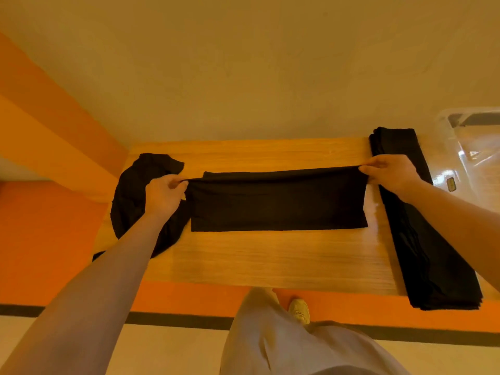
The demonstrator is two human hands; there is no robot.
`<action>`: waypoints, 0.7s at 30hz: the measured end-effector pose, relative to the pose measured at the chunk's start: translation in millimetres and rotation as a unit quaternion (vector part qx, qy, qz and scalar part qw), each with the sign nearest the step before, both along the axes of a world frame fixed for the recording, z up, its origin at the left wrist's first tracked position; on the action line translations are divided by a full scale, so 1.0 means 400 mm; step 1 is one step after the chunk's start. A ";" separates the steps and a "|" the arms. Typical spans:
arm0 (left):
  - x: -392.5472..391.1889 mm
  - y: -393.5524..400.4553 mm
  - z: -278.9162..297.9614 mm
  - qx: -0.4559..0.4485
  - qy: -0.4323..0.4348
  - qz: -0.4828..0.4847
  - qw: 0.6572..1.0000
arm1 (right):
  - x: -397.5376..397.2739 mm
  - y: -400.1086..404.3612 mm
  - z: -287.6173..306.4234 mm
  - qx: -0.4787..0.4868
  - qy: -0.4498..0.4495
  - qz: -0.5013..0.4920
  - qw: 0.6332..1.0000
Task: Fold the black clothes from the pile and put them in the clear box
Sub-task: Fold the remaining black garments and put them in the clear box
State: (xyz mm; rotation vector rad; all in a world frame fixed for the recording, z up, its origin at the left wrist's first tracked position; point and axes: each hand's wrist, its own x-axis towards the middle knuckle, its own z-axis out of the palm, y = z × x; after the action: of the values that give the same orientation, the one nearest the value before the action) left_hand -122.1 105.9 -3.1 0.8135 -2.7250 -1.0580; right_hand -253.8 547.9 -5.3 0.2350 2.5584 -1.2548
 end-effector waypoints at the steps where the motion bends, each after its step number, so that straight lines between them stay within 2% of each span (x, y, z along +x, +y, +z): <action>1: -0.033 -0.006 0.006 0.005 -0.005 0.003 1.000 | -0.024 -0.011 0.003 0.005 -0.002 -0.008 1.000; 6: -0.190 -0.025 0.019 0.048 -0.021 0.035 0.998 | -0.124 -0.062 0.018 0.039 0.011 -0.048 0.998; 11: -0.277 -0.006 0.036 0.104 -0.024 0.050 0.993 | -0.163 -0.106 0.034 0.010 -0.013 -0.093 0.996; 15: -0.267 0.045 0.060 0.140 -0.017 0.027 0.990 | -0.109 -0.161 0.057 -0.054 -0.029 -0.096 0.993; 21: -0.170 0.232 0.111 0.147 -0.004 -0.060 0.987 | 0.067 -0.308 0.104 -0.152 -0.061 -0.069 0.984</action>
State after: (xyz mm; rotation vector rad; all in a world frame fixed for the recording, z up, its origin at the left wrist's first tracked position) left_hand -190.2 198.5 41.4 0.6959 -2.6900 -1.5103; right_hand -227.0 424.5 36.1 0.4158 2.2436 -1.6066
